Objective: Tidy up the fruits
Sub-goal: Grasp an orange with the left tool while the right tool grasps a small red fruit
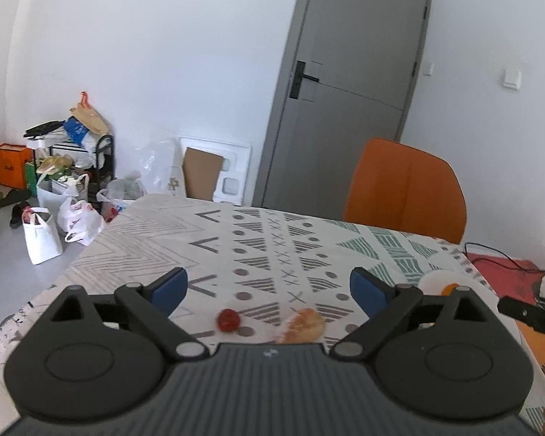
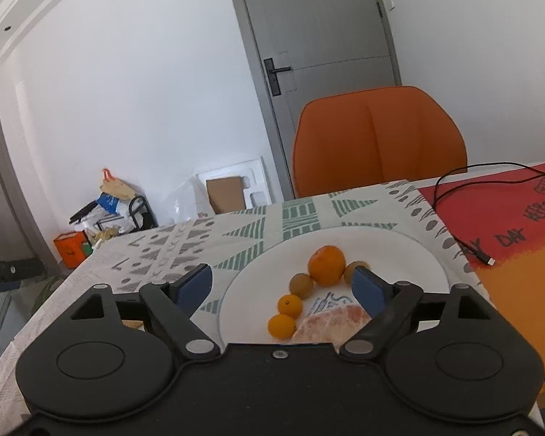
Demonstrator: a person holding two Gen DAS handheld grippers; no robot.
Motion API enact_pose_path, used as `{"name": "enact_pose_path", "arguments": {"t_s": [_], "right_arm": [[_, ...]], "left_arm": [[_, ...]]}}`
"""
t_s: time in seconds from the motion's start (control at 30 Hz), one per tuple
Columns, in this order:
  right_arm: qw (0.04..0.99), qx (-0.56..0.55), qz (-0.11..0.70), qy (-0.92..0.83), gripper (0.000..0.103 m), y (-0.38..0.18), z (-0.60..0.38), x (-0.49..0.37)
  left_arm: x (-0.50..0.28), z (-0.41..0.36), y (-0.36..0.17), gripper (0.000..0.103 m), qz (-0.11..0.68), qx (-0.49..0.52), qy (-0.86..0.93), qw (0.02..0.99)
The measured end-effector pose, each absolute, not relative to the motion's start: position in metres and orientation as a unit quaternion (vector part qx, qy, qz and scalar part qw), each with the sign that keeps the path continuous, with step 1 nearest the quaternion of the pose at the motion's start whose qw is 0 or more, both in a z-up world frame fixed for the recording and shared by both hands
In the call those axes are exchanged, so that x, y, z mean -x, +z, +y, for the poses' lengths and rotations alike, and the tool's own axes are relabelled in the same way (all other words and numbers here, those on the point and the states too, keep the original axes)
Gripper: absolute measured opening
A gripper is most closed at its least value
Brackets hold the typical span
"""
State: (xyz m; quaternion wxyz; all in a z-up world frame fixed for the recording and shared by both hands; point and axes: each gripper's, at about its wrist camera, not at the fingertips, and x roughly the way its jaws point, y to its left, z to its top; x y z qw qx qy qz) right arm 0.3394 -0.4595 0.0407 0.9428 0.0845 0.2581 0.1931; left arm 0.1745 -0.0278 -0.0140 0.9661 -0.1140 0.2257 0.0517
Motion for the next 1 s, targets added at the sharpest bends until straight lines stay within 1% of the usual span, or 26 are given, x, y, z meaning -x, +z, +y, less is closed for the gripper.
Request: {"name": "enact_pose_path", "arguments": {"t_s": [0.33, 0.77, 0.83, 0.97, 1.0], "right_arm": [[0.939, -0.064, 0.265, 0.212, 0.084, 0.045, -0.429, -0.324], [0.923, -0.032, 0.287, 0.256, 0.083, 0.035, -0.365, -0.322], [0.918, -0.028, 0.293, 0.264, 0.079, 0.033, -0.355, -0.324], [0.913, -0.023, 0.301, 0.274, 0.077, 0.030, -0.342, -0.325], [0.912, -0.022, 0.303, 0.275, 0.074, 0.029, -0.339, -0.326]], "left_arm": [[-0.168, 0.004, -0.027, 0.095, 0.231, 0.147, 0.051, 0.961], [-0.159, 0.036, -0.040, 0.095, 0.222, 0.172, 0.055, 0.958], [-0.160, 0.042, -0.043, 0.094, 0.226, 0.177, 0.059, 0.956], [-0.160, 0.052, -0.046, 0.093, 0.229, 0.186, 0.064, 0.953], [-0.160, 0.053, -0.047, 0.093, 0.229, 0.185, 0.064, 0.954]]}}
